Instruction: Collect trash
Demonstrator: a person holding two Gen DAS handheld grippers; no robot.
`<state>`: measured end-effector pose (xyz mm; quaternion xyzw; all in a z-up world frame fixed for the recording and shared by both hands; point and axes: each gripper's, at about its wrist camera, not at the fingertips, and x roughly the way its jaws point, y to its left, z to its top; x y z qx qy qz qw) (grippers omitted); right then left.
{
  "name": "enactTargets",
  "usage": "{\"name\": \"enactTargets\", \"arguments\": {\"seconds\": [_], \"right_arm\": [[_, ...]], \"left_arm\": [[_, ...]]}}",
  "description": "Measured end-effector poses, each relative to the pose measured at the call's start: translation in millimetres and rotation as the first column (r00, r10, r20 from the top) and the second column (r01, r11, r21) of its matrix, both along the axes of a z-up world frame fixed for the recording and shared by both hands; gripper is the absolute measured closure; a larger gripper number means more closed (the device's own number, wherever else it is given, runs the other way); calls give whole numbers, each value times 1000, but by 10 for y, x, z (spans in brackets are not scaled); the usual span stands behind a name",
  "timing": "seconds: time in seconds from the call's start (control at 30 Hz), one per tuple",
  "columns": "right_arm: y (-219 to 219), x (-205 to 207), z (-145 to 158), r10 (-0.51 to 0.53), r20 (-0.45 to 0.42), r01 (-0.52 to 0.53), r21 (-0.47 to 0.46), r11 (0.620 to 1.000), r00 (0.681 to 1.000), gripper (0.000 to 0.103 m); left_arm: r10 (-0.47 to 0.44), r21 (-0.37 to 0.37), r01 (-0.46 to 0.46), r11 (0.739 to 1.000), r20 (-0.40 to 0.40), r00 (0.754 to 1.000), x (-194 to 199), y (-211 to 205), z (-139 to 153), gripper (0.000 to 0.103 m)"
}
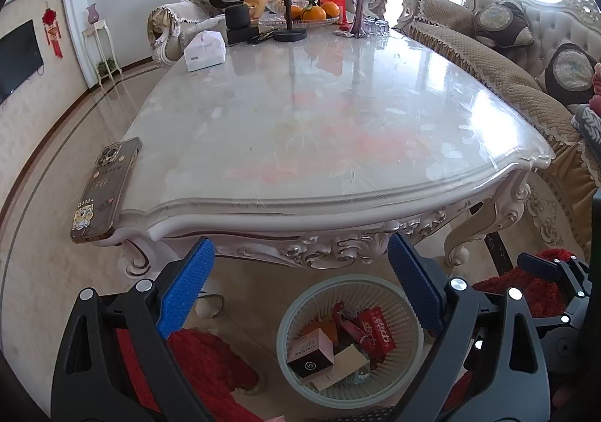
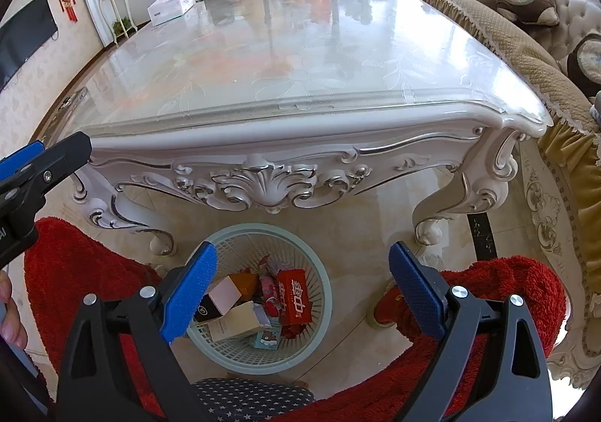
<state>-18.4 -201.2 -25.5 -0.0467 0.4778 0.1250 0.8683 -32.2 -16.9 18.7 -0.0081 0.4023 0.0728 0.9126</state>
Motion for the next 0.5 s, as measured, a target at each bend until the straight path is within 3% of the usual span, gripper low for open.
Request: {"name": "enactTargets", "arguments": {"seconds": [0.5], "right_arm": [[-16, 2, -6, -7, 3, 7, -3, 1000, 1000, 15]], "left_arm": [[47, -20, -47, 999, 0, 999, -18, 66, -19, 12]]}}
